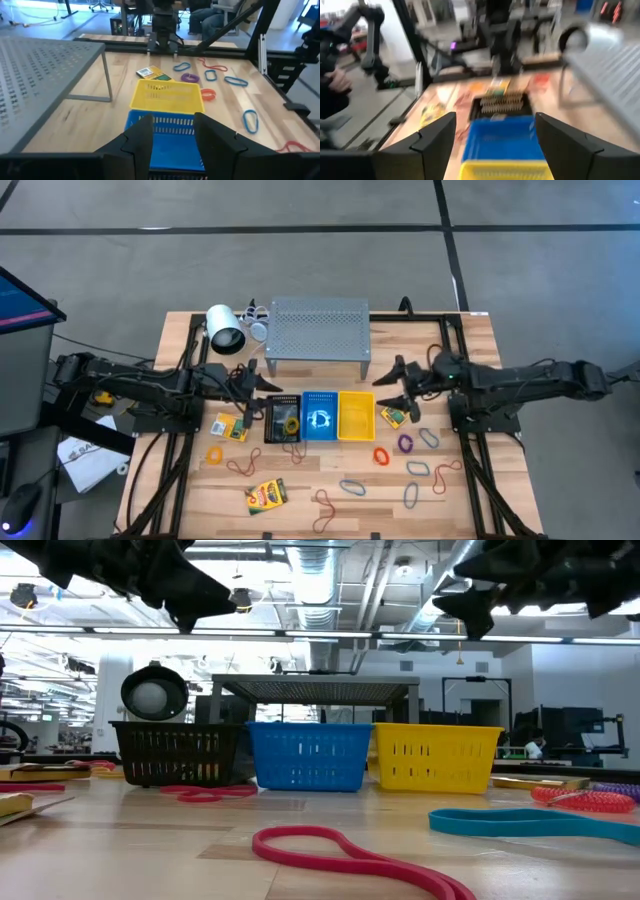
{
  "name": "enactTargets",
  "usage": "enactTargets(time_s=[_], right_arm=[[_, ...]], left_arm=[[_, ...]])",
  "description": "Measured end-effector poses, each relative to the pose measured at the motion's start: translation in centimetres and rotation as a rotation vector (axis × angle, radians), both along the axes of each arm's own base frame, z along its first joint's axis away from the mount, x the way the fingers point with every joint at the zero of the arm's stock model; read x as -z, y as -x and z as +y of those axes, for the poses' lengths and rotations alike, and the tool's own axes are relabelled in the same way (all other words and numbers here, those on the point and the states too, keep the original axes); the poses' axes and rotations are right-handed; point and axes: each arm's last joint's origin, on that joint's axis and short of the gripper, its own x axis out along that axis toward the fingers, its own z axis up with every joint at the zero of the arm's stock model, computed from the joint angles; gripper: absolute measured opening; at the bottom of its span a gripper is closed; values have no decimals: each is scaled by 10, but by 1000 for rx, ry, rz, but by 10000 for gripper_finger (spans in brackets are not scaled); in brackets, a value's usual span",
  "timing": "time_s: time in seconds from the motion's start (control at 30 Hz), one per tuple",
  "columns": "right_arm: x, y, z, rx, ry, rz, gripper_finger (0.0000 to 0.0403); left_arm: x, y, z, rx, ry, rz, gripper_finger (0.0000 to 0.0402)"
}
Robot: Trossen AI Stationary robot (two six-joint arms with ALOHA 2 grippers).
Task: Pick & Place Office Desk Supplies
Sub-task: Put the blue rubber band into the blue basket
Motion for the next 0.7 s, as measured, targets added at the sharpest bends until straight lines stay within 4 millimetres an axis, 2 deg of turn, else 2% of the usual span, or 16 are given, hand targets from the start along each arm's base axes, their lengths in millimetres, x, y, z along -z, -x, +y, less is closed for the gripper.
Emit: enactTargets(time_s=[0.17,0.33,0.47,0.7], right_arm=[[0,-11,18,-88,-60,126,265],[1,-12,38,-140,-157,260,265],[2,-6,47,-43,-252,461,265],[9,18,62,185,-404,825,265]], left_arm=[[0,0,-2,-8,63,-2,137],[2,-1,-7,16,66,9,137],[1,-1,-8,26,48,6,137],[1,-1,-7,44,-22,9,137]])
